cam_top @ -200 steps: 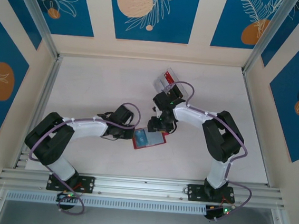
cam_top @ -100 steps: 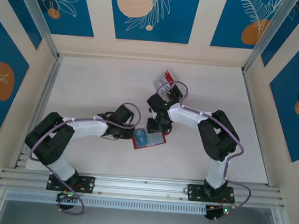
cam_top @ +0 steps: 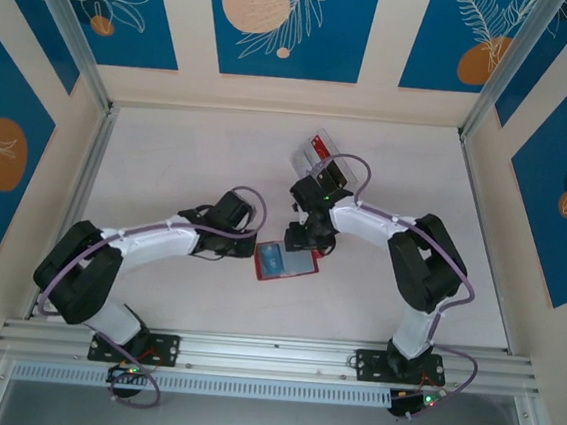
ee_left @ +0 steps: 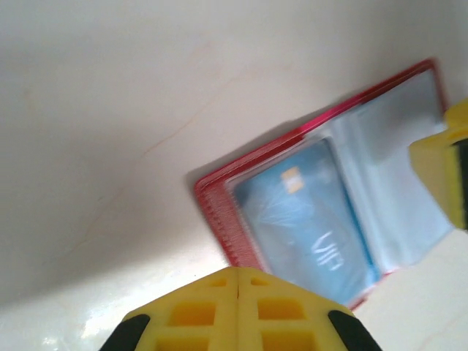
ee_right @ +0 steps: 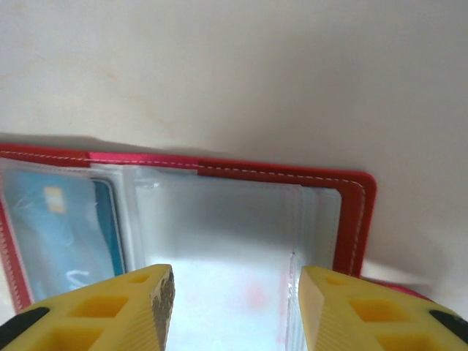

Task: Put the credit cards into the card holder
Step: Flip over the card slot in the card holder.

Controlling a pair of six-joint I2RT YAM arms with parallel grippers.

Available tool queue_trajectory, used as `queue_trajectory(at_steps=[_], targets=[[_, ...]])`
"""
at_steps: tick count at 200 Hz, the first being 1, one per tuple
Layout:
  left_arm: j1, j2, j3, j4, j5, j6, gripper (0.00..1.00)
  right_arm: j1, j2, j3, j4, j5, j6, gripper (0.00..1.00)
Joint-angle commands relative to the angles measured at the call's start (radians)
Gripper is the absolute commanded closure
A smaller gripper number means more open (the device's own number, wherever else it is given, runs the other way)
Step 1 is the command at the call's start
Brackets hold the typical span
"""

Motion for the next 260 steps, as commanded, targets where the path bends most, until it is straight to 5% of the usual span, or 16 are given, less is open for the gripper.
queue_trajectory(at_steps=[1,83,179,260], targets=[[-0.013,-0.008,0.053,-0.050,0.045,0.024,1.00,0.003,-0.056,-0.004,-0.015,-0.045,0.015,0.51],[-0.052,0.141,0.142,-0.025,0.068,0.025,1.00,0.018,-0.090,-0.117,-0.003,-0.063,0.062,0.92],[-0.052,0.187,0.072,-0.027,-0.002,0.030,1.00,0.043,-0.051,-0.138,-0.046,0.044,0.097,0.97],[-0.051,0.230,0.032,-0.005,-0.004,0.038,1.00,0.062,0.015,-0.116,0.005,-0.045,0.113,0.98]])
